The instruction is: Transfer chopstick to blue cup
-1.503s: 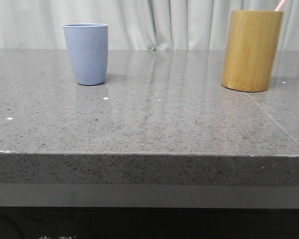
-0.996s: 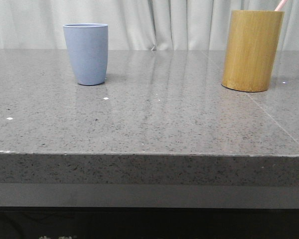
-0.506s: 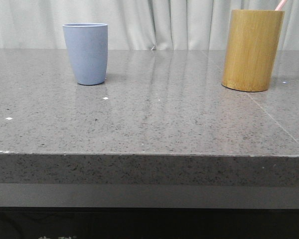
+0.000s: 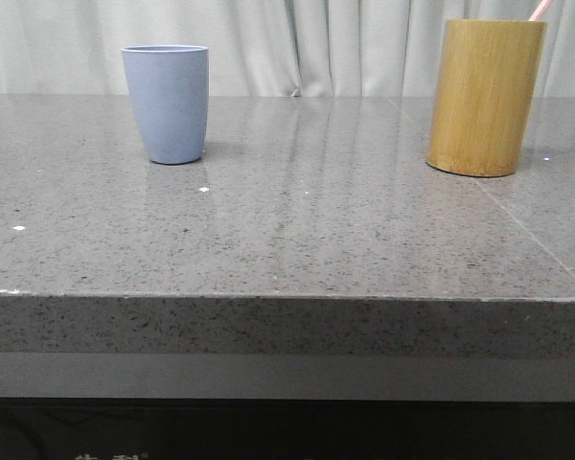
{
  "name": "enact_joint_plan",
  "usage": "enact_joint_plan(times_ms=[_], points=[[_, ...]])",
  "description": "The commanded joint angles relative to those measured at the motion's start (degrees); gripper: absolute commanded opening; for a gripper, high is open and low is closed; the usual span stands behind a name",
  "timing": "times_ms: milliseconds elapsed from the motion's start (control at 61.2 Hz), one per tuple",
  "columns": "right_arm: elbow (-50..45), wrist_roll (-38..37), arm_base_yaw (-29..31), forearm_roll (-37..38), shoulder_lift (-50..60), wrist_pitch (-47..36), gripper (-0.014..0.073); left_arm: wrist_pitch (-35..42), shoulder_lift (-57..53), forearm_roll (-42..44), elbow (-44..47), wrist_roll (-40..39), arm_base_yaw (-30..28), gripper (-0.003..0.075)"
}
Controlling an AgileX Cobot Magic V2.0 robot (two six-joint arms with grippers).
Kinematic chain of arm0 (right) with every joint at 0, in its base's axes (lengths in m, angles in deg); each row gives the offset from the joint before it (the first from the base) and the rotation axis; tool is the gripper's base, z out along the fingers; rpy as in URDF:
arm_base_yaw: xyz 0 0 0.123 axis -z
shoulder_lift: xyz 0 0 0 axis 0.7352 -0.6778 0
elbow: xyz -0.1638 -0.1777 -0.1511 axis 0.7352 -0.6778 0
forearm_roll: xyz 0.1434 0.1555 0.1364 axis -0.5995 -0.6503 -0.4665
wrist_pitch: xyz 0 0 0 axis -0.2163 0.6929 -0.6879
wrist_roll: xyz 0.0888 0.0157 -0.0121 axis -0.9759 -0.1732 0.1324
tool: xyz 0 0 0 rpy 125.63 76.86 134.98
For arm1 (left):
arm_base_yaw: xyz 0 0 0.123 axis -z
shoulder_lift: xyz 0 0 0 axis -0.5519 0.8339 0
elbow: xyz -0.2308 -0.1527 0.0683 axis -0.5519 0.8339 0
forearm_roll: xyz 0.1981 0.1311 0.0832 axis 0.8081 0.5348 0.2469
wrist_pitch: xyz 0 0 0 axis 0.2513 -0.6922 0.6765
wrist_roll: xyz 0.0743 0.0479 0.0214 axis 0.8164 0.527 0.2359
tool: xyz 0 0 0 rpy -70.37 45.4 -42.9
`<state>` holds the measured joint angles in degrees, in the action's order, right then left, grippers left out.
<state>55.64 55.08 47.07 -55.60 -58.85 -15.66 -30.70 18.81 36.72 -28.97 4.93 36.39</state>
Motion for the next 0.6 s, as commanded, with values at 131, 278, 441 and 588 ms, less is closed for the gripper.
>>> enact_joint_plan(times_ms=[131,278,441,588], points=[[1.41,0.06,0.3,0.65,-7.41,-1.13,-0.0117,1.39,7.0,-0.6,-1.92,-0.29,0.14,-0.0019],[1.41,0.06,0.3,0.46,-10.02,-0.27,-0.0117,1.12,10.66,-0.6,-1.69,-0.29,0.14,-0.0019],[1.41,0.96,0.26,0.46,-11.97,2.38,-0.0099,0.59,14.07,-0.6,-1.69,-0.29,0.14,-0.001],[1.52,3.68,0.16,-0.56,-12.37,4.55,0.0123,0.99,15.64,-0.6,-1.69,-0.29,0.14,0.0183]])
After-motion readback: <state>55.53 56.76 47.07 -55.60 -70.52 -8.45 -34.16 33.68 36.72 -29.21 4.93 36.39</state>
